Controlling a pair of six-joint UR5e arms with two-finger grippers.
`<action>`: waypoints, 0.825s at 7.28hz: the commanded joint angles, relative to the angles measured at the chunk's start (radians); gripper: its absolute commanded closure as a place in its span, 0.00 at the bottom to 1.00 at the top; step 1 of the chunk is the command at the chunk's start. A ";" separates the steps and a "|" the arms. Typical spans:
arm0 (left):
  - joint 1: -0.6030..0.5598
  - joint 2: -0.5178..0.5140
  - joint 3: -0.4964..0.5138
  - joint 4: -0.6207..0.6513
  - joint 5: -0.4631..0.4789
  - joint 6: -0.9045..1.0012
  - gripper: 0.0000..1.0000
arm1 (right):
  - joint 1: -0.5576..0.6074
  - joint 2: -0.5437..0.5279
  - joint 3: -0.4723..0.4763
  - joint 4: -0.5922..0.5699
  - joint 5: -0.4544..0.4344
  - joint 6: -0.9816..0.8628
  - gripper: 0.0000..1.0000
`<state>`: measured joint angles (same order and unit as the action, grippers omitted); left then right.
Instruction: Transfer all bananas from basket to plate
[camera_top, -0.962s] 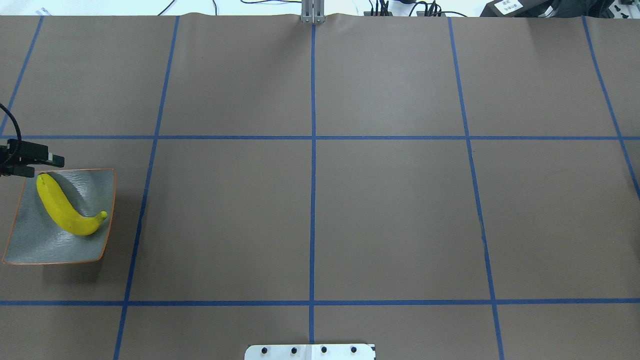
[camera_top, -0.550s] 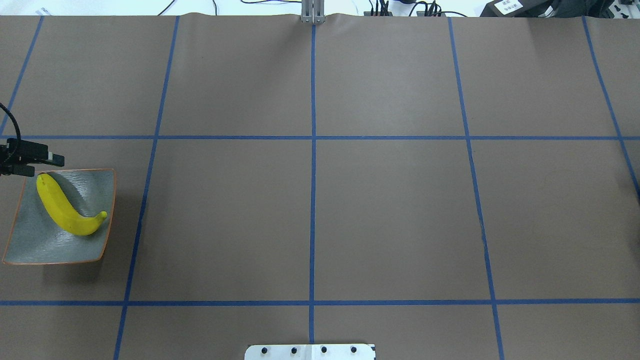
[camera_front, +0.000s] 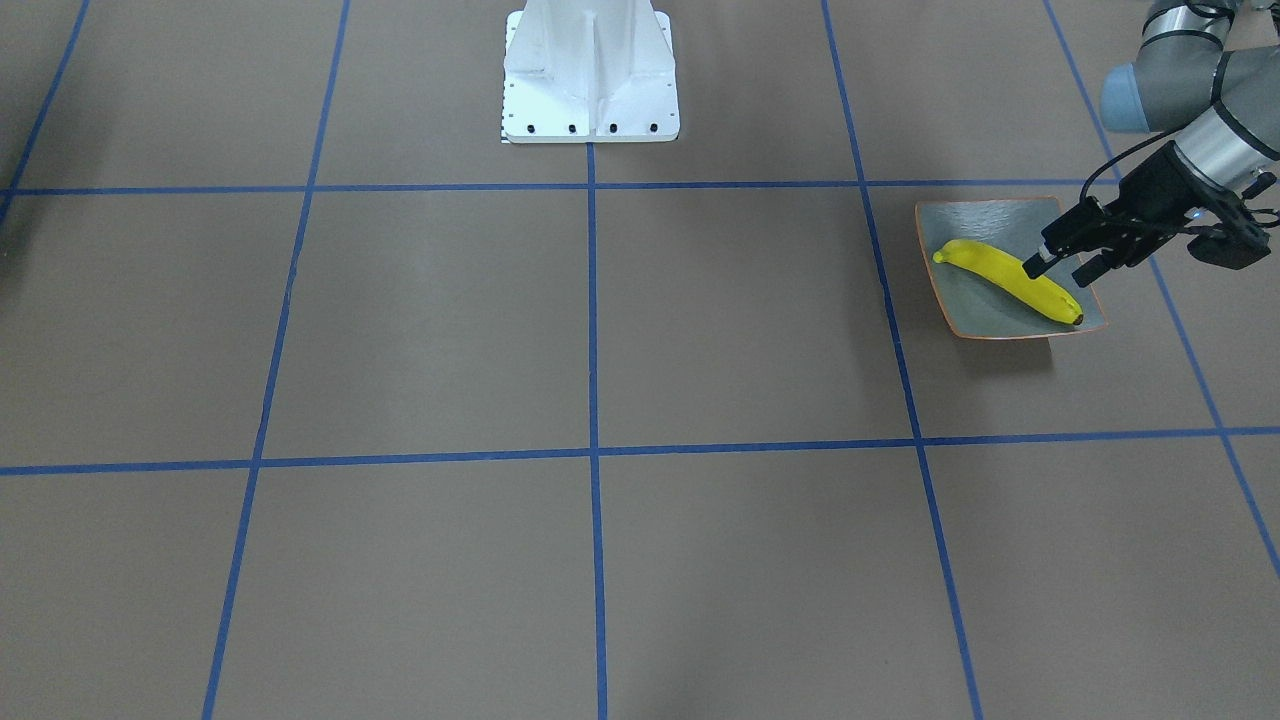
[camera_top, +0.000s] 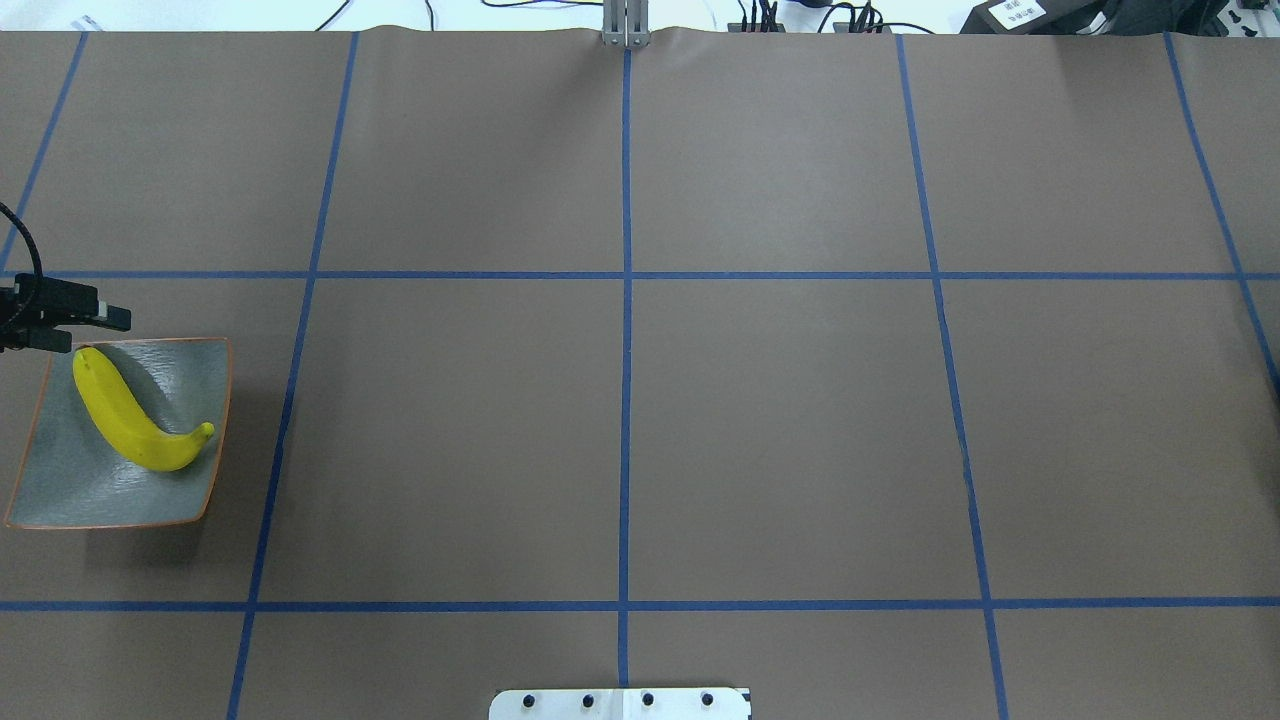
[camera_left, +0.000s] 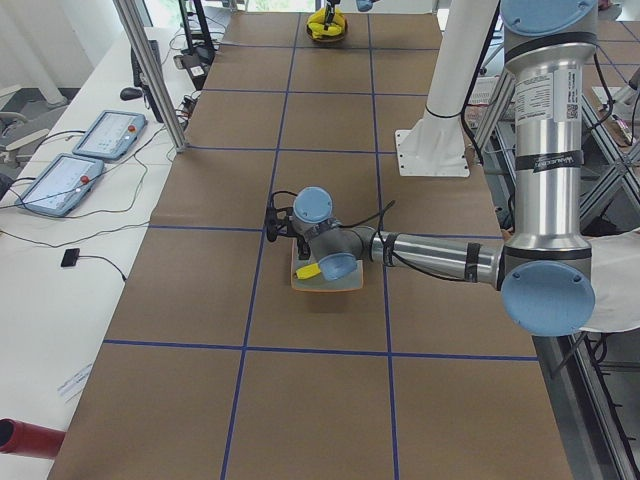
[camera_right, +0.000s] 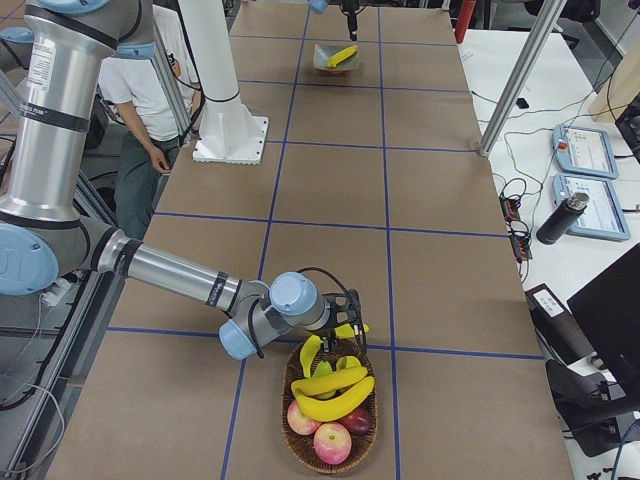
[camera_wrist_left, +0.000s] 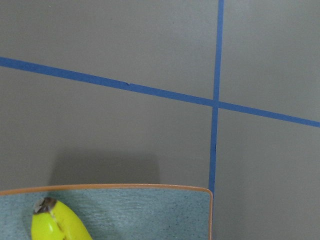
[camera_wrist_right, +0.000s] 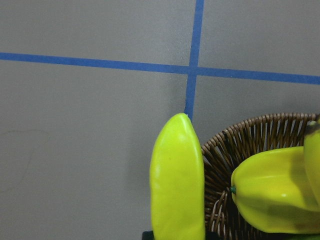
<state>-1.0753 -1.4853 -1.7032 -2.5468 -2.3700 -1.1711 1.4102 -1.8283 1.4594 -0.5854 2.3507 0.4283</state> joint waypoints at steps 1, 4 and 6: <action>0.002 -0.018 -0.004 0.000 0.000 -0.031 0.00 | 0.030 0.006 0.047 -0.011 0.053 0.004 1.00; 0.008 -0.200 0.003 0.010 0.003 -0.223 0.00 | -0.037 0.163 0.224 -0.248 0.151 0.115 1.00; 0.012 -0.353 0.045 0.016 0.005 -0.363 0.00 | -0.227 0.335 0.239 -0.252 0.163 0.405 1.00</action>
<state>-1.0657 -1.7448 -1.6848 -2.5342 -2.3662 -1.4577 1.2987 -1.6045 1.6834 -0.8216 2.5006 0.6563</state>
